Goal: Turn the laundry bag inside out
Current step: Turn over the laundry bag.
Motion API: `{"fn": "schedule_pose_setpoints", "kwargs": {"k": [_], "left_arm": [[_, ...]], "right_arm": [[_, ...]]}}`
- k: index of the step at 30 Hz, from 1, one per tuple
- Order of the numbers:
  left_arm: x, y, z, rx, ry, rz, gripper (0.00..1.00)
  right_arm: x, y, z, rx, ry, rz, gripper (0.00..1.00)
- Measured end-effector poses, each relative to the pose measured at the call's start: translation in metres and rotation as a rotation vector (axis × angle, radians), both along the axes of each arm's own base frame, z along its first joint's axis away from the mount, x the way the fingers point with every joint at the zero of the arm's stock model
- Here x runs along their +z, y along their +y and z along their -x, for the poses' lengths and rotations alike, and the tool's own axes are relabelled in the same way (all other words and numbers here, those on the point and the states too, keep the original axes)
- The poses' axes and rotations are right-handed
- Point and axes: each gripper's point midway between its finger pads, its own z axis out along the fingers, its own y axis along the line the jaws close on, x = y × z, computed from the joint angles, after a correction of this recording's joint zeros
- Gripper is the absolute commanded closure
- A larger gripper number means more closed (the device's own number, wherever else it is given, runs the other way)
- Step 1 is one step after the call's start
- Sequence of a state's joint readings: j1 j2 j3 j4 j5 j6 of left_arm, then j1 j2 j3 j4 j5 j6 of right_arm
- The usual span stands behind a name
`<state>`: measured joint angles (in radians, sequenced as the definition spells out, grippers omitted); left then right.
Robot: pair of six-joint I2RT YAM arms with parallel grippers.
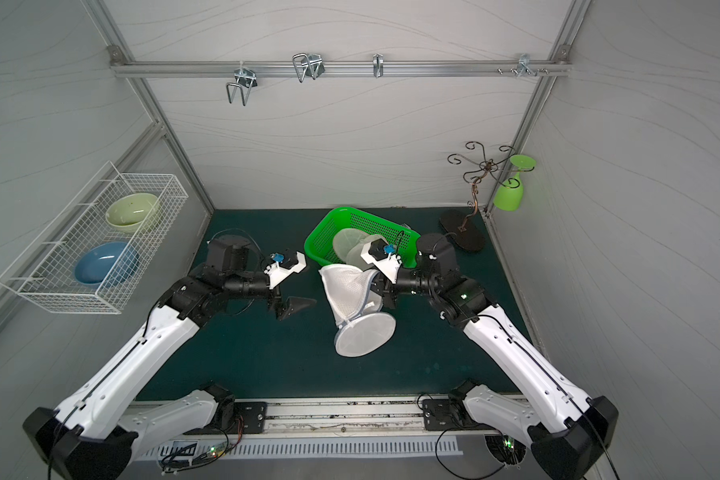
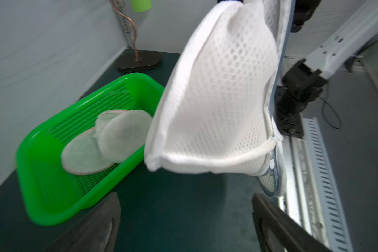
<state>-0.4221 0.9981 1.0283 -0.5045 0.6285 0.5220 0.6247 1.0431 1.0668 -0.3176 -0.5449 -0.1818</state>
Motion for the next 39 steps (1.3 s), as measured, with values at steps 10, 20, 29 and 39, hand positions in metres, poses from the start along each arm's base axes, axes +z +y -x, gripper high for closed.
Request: {"fn": "schedule_pose_setpoints", "kwargs": {"k": [10, 20, 29, 39], "left_arm": [[-0.002, -0.045, 0.006, 0.135, -0.171, 0.06, 0.03], [-0.015, -0.082, -0.024, 0.239, -0.184, 0.048, 0.08], [0.005, -0.091, -0.028, 0.262, -0.202, 0.108, 0.06], [0.008, -0.109, -0.029, 0.229, -0.157, 0.159, 0.14]], "right_arm": [[-0.007, -0.015, -0.07, -0.514, 0.338, 0.052, 1.0], [-0.006, -0.01, -0.064, -0.614, 0.39, 0.073, 1.0], [-0.008, -0.012, -0.064, -0.657, 0.398, 0.078, 1.0], [-0.008, -0.016, -0.068, -0.689, 0.401, 0.071, 1.0]]}}
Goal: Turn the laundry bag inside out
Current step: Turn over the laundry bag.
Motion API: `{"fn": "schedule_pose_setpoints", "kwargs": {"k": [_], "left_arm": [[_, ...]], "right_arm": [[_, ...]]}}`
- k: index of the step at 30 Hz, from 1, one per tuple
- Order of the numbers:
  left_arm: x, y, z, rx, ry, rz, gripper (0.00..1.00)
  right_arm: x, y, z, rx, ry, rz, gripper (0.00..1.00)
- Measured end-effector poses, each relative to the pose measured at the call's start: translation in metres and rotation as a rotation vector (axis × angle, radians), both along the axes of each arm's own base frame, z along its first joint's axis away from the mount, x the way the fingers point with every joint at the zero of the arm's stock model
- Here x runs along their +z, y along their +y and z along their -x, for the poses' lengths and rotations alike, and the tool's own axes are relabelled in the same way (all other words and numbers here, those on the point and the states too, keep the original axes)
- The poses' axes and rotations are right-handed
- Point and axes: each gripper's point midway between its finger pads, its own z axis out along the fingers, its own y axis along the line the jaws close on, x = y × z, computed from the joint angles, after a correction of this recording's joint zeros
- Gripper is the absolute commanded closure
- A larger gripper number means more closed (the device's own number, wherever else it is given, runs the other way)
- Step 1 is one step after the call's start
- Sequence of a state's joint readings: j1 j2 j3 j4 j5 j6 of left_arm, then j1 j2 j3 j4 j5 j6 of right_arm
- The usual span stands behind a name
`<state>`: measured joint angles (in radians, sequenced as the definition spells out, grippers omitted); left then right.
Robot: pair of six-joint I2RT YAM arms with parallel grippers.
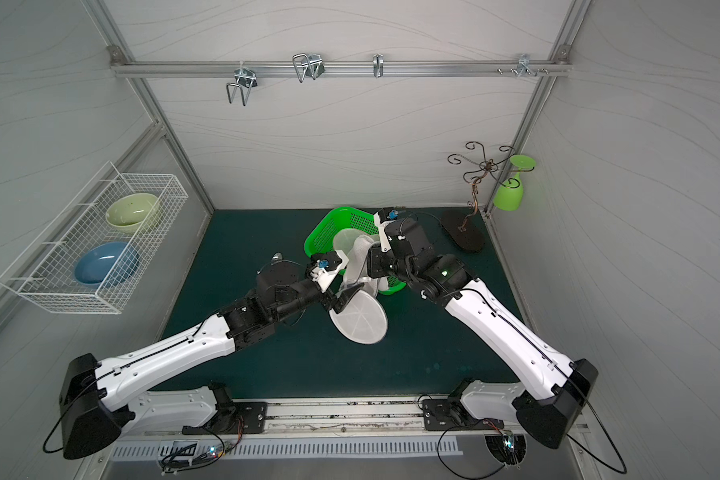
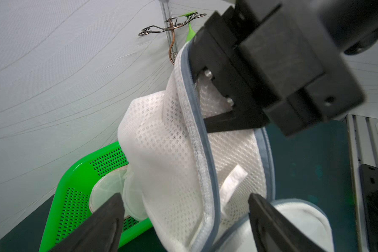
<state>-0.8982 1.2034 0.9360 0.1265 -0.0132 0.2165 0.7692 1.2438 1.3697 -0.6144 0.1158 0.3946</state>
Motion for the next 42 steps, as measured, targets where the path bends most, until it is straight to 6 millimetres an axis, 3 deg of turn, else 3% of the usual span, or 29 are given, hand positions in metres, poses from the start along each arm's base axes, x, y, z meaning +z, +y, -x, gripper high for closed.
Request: {"fn": "schedule_pose_setpoints", "kwargs": {"k": [3, 5, 12, 17, 22, 27, 30, 39, 42], "left_arm": [[-0.002, -0.007, -0.009, 0.019, 0.013, -0.018, 0.19], [-0.003, -0.009, -0.015, 0.041, 0.012, -0.027, 0.28], [-0.005, 0.003, -0.027, 0.134, -0.033, -0.081, 0.76], [0.002, 0.014, -0.027, 0.156, -0.092, -0.134, 0.98], [0.005, 0.022, -0.016, 0.092, -0.083, -0.18, 1.0], [0.011, 0.042, -0.019, 0.015, 0.042, -0.121, 1.0], [0.009, 0.044, -0.008, -0.076, 0.131, -0.082, 1.0], [0.013, 0.04, 0.022, -0.326, 0.351, 0.012, 1.0], [0.007, 0.036, 0.028, -0.401, 0.411, 0.035, 0.93]], "right_arm": [[0.0, 0.0, 0.0, 0.0, 0.001, -0.001, 1.0], [0.0, 0.0, 0.0, 0.001, 0.001, -0.002, 1.0], [0.003, 0.0, 0.003, 0.012, -0.006, -0.012, 1.0], [0.004, -0.002, 0.014, 0.072, -0.036, -0.002, 1.0], [-0.006, 0.0, 0.03, 0.231, -0.109, 0.085, 1.0], [-0.029, 0.002, 0.056, 0.461, -0.194, 0.192, 1.0], [-0.037, 0.005, 0.073, 0.598, -0.256, 0.223, 1.0], [-0.03, 0.004, 0.114, 0.884, -0.465, 0.25, 1.0], [-0.026, 0.003, 0.127, 0.954, -0.516, 0.233, 1.0]]}}
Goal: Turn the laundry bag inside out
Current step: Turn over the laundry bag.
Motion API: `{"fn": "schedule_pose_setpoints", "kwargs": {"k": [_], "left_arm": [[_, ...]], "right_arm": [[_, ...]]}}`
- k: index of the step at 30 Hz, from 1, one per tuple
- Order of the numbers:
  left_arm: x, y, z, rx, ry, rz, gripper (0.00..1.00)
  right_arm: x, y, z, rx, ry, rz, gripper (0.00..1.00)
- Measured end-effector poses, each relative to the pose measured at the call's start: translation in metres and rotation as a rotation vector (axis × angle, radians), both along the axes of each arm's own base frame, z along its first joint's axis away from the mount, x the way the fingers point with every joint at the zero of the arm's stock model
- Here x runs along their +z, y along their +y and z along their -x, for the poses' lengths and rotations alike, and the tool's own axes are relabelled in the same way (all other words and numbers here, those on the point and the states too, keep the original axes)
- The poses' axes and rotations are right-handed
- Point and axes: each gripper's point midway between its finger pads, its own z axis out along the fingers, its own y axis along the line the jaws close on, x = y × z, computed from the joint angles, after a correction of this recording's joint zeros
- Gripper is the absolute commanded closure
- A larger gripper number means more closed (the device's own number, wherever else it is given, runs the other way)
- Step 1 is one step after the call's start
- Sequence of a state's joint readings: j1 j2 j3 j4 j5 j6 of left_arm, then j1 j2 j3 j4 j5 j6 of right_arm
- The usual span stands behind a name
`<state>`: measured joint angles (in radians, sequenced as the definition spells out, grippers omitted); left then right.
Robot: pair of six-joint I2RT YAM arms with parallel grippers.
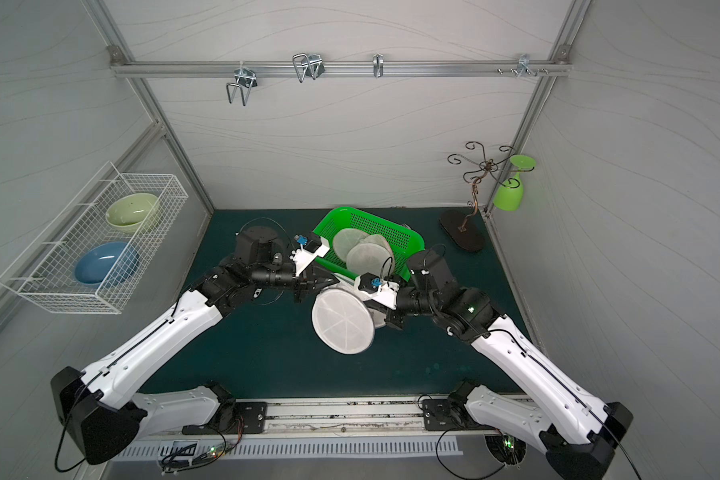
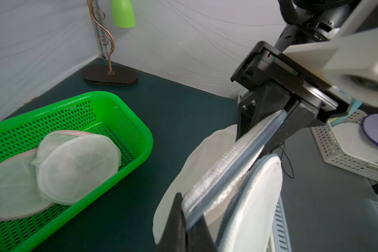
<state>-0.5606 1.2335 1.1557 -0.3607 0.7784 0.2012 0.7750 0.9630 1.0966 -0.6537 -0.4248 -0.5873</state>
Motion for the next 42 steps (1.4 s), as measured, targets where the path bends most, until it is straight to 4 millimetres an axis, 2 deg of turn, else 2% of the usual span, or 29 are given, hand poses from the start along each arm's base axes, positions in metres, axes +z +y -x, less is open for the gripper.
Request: {"fn": "schedule_pose_setpoints", "kwargs": {"k": [5, 11, 16, 20, 24, 27, 31, 35, 42], "left_arm": [[-0.009, -0.009, 0.004, -0.089, 0.084, 0.035, 0.8], [-0.022, -0.015, -0.01, -0.101, 0.146, 0.056, 0.36], [-0.041, -0.009, -0.028, -0.015, 0.144, 0.015, 0.09], [-0.06, -0.001, -0.046, 0.099, 0.121, -0.048, 0.03], [-0.078, 0.018, -0.062, 0.245, 0.073, -0.125, 0.01], [-0.074, 0.03, -0.067, 0.322, 0.025, -0.147, 0.01], [-0.05, 0.038, -0.072, 0.382, -0.062, -0.115, 0.01], [-0.034, 0.037, -0.059, 0.385, -0.118, -0.089, 0.02], [-0.036, 0.0, -0.006, 0.326, -0.108, -0.067, 0.06]], "right_arm": [[0.001, -0.002, 0.019, 0.08, 0.028, -0.01, 1.0], [-0.006, -0.004, 0.024, 0.049, 0.126, -0.02, 1.0], [-0.011, -0.005, 0.003, -0.155, 0.271, -0.025, 1.0], [-0.023, -0.004, -0.019, -0.331, 0.437, -0.018, 1.0], [-0.046, -0.015, -0.049, -0.562, 0.581, 0.025, 1.0], [-0.061, -0.024, -0.064, -0.704, 0.663, 0.056, 1.0], [-0.066, -0.034, -0.077, -0.838, 0.732, 0.086, 1.0], [-0.063, -0.04, -0.091, -0.952, 0.766, 0.094, 1.0], [-0.051, -0.049, -0.104, -1.07, 0.77, 0.08, 1.0]]}}
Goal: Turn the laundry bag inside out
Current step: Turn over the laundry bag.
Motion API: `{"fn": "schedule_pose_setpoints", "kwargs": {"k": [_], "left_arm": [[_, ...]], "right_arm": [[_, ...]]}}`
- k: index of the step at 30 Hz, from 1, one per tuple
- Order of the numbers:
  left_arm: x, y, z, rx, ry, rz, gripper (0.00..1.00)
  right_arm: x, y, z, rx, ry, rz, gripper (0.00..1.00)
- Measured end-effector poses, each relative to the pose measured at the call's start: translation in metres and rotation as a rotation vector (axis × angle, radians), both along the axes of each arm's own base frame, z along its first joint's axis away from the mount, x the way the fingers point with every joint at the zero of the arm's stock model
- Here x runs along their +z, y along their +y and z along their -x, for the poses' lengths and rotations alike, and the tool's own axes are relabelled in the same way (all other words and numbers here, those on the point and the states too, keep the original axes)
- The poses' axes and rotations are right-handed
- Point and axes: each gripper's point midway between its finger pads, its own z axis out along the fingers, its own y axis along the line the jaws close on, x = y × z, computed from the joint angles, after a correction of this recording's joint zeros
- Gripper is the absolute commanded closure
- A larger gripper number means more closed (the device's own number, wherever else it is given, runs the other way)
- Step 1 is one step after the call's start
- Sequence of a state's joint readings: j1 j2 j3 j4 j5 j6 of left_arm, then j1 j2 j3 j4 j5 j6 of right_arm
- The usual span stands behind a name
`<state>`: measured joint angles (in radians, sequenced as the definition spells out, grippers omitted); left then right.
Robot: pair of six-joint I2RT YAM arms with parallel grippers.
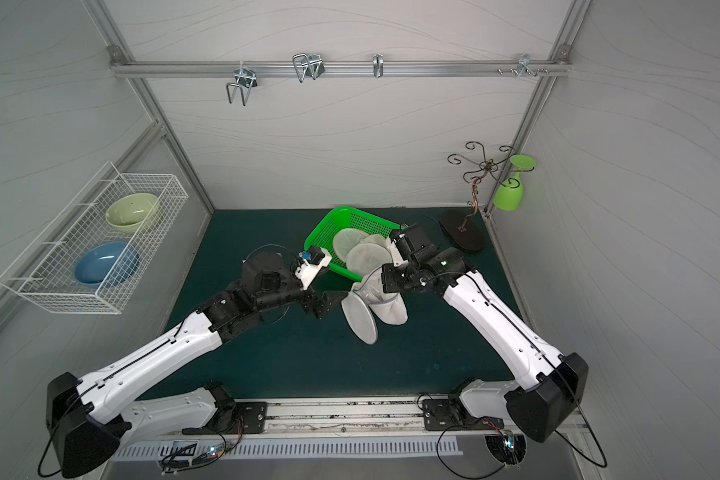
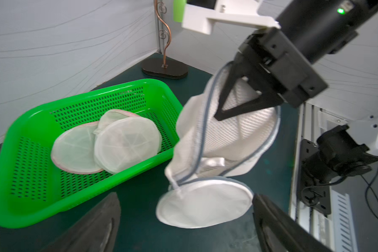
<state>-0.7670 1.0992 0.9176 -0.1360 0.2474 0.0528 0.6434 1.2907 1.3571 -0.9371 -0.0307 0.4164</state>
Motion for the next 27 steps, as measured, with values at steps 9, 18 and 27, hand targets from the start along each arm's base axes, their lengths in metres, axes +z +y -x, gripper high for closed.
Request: {"fn": "schedule_pose_setpoints", "kwargs": {"k": [9, 18, 27], "left_arm": [[-0.035, -0.02, 0.031, 0.094, 0.085, -0.002, 0.02], [-0.07, -0.043, 0.041, 0.069, 0.012, -0.134, 0.01], [-0.098, -0.054, 0.027, 0.127, -0.077, -0.247, 0.01]], "right_arm": [[0.021, -0.022, -0.017, -0.159, -0.017, -0.023, 1.0], [0.052, -0.028, -0.026, -0.28, -0.01, -0.148, 1.0], [0.064, -0.025, -0.017, -0.319, 0.032, -0.241, 1.0]]}}
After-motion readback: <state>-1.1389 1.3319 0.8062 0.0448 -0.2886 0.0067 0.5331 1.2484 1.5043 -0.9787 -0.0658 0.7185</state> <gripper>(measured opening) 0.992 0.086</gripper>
